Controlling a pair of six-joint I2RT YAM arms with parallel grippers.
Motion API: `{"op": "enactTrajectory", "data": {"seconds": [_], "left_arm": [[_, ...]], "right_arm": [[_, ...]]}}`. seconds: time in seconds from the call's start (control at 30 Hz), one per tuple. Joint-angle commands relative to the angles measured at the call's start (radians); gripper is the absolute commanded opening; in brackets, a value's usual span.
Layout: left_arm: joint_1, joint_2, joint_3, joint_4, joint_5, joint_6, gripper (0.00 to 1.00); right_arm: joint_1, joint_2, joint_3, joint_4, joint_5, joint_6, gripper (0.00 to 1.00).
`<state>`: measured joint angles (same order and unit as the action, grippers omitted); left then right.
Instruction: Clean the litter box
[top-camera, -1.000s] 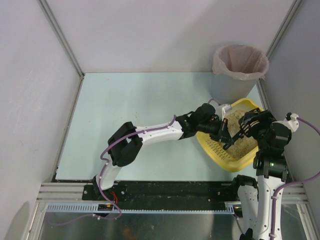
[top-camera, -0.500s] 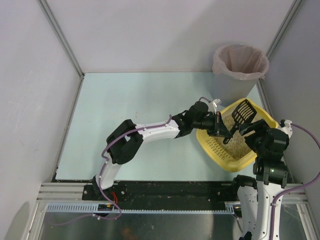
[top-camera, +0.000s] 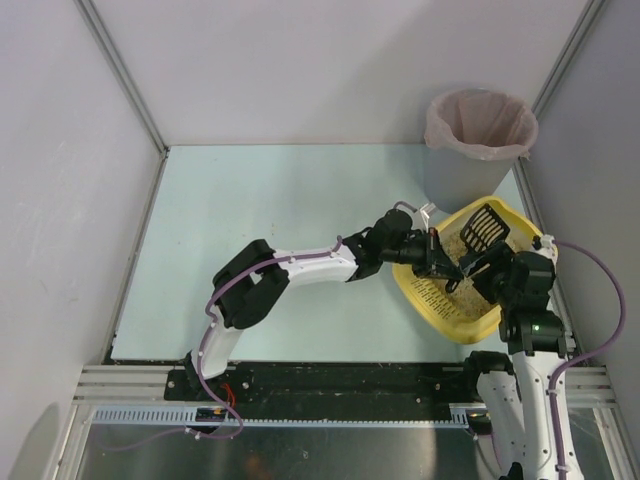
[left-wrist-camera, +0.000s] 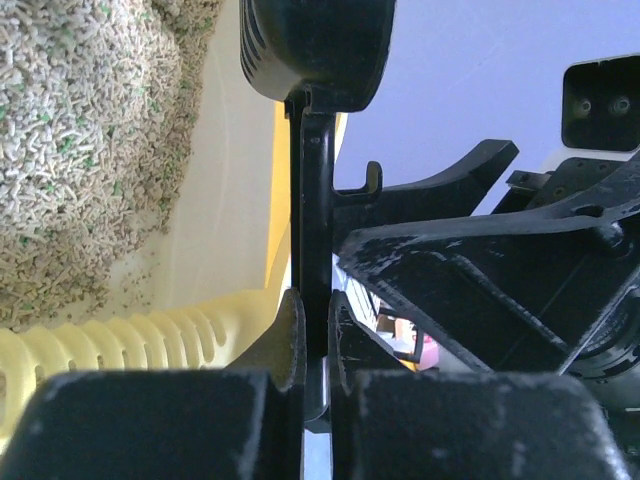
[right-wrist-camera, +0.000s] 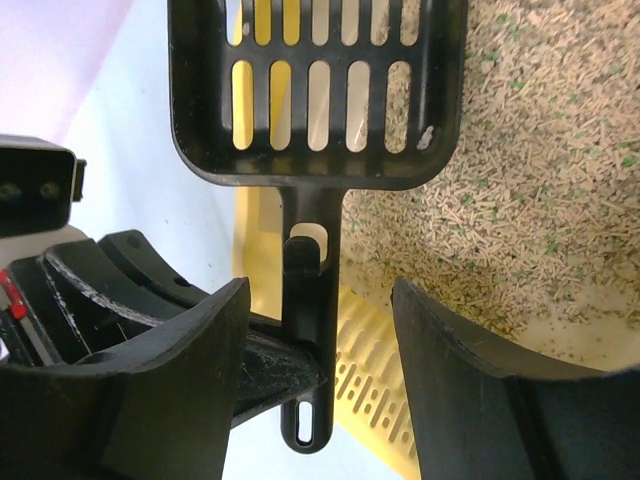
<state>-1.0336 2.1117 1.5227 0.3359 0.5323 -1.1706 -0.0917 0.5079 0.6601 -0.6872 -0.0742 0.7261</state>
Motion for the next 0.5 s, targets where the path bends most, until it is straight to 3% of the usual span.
{"op": "enactTrajectory", "data": {"seconds": [0.0, 0.13, 0.47], "left_arm": [[-0.003, -0.067, -0.024, 0.071, 0.026, -0.034, 0.00], [-0.006, -0.079, -0.051, 0.081, 0.040, -0.046, 0.00], [-0.016, -0.150, -0.134, 0.114, 0.020, -0.054, 0.00]], "right_arm": [[0.075, 0.006, -0.036, 0.072, 0.103, 0.047, 0.61], [0.167, 0.017, -0.045, 0.095, 0.178, 0.082, 0.58], [0.210, 0.041, -0.059, 0.104, 0.286, 0.127, 0.51]]}}
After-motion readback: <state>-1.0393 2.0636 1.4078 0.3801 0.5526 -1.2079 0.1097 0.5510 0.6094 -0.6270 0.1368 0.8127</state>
